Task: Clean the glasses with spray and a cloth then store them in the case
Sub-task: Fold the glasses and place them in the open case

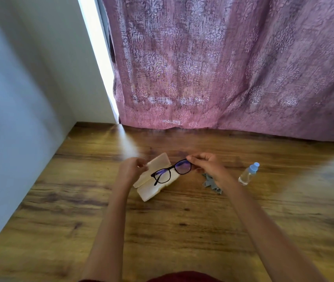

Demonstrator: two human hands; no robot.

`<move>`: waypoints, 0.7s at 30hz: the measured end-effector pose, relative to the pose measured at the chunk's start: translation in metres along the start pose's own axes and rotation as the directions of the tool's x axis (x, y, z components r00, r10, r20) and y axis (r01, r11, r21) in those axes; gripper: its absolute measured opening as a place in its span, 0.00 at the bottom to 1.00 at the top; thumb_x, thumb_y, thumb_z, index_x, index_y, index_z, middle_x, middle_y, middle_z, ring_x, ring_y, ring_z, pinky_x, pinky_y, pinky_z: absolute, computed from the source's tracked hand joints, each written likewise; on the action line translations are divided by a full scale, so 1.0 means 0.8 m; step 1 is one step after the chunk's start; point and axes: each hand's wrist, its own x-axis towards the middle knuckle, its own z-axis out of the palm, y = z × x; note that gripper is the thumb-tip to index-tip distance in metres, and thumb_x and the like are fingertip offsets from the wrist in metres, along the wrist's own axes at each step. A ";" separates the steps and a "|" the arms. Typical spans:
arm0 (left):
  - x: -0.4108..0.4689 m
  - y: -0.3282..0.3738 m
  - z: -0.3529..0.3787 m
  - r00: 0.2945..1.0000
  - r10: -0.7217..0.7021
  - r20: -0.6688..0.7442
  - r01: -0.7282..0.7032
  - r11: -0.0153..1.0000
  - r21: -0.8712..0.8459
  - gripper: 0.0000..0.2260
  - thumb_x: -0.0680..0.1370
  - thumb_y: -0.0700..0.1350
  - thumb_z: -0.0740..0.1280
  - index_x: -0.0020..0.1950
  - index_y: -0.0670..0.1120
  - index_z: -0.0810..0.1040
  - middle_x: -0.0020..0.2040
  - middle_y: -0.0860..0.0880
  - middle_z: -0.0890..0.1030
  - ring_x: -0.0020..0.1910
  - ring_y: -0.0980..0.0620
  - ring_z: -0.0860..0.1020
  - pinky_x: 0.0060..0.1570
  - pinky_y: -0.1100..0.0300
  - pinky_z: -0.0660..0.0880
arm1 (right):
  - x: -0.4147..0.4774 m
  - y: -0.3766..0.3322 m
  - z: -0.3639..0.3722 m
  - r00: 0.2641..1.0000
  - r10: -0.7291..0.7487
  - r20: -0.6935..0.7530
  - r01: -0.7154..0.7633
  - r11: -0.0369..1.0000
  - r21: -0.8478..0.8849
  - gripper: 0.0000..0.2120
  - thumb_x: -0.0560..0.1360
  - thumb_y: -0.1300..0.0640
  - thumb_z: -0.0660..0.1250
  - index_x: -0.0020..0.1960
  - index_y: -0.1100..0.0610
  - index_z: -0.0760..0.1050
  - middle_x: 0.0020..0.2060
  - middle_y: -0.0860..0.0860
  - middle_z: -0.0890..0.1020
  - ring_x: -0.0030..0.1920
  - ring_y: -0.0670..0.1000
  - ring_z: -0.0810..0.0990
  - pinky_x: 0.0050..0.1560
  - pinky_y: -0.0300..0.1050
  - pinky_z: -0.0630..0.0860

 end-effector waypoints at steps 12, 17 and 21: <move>0.010 0.038 0.021 0.988 0.125 0.090 -0.127 0.992 0.011 0.10 0.72 0.44 0.72 0.53 0.47 0.84 0.48 0.48 0.84 0.43 0.53 0.77 0.42 0.61 0.69 | 0.000 0.030 0.012 0.992 0.123 -0.025 -0.125 0.985 -0.114 0.07 0.72 0.55 0.73 0.47 0.58 0.82 0.31 0.50 0.81 0.27 0.43 0.75 0.29 0.35 0.74; 0.011 0.039 0.021 0.986 0.140 0.090 -0.141 0.990 0.002 0.10 0.73 0.44 0.72 0.54 0.46 0.84 0.49 0.47 0.84 0.46 0.51 0.79 0.45 0.59 0.73 | 0.000 0.041 0.012 0.989 0.133 -0.060 -0.142 0.973 -0.184 0.08 0.73 0.52 0.73 0.46 0.57 0.82 0.30 0.51 0.80 0.28 0.44 0.75 0.30 0.35 0.74; 0.010 0.038 0.023 0.980 0.181 0.080 -0.180 0.983 -0.026 0.11 0.73 0.44 0.72 0.55 0.45 0.83 0.50 0.47 0.84 0.48 0.50 0.79 0.47 0.57 0.73 | 0.000 0.047 0.017 0.993 0.075 -0.087 -0.092 0.972 -0.215 0.07 0.73 0.53 0.73 0.47 0.55 0.82 0.33 0.50 0.83 0.30 0.45 0.76 0.33 0.36 0.74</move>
